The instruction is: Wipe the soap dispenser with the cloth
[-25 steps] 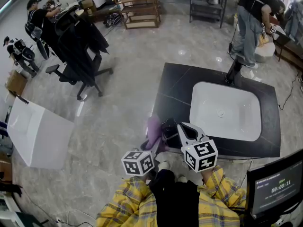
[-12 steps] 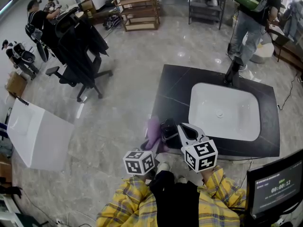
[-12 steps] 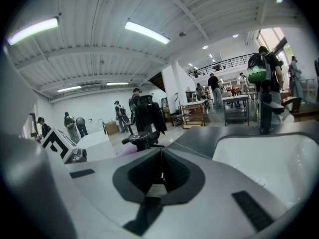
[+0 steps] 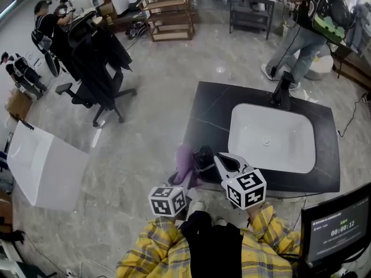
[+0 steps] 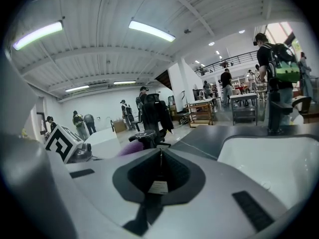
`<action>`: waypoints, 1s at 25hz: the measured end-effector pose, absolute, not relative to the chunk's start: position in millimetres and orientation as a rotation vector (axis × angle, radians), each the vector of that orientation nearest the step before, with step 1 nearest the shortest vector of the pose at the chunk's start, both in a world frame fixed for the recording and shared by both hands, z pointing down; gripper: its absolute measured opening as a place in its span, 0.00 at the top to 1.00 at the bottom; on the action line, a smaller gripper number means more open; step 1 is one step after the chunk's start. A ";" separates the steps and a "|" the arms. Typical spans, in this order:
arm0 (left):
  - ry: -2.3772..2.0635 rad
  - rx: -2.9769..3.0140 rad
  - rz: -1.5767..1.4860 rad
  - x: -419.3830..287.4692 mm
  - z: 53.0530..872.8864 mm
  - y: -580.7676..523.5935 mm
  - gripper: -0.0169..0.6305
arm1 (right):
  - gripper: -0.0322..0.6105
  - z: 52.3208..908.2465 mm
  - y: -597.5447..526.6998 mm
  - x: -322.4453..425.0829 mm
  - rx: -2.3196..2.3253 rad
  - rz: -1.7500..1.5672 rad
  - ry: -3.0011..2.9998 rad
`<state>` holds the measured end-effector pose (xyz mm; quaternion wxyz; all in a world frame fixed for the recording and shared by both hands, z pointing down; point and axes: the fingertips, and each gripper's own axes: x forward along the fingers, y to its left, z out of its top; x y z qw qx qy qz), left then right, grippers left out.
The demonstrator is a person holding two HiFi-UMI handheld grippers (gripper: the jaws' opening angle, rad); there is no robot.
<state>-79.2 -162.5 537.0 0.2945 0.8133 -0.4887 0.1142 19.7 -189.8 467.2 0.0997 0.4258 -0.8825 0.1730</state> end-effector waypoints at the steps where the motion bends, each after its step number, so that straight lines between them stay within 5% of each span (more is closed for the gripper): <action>1: -1.320 2.173 0.268 -81.8 531.7 -160.8 0.84 | 0.94 466.9 -188.1 18.0 1.238 0.498 -2.622; 10: -1.387 2.208 0.102 -92.8 497.7 -154.8 0.84 | 0.93 471.4 -182.6 8.1 0.990 0.313 -2.651; 11: -1.387 2.209 0.101 -94.4 496.4 -151.6 0.84 | 0.90 472.1 -180.7 5.2 0.956 0.286 -2.649; 13: -1.388 2.212 0.098 -99.0 493.6 -145.8 0.84 | 0.66 473.5 -177.2 -2.4 0.879 0.253 -2.649; 25: -1.351 2.233 0.094 -115.9 490.3 -140.5 0.84 | 0.63 478.5 -187.9 -33.7 0.431 -0.017 -2.674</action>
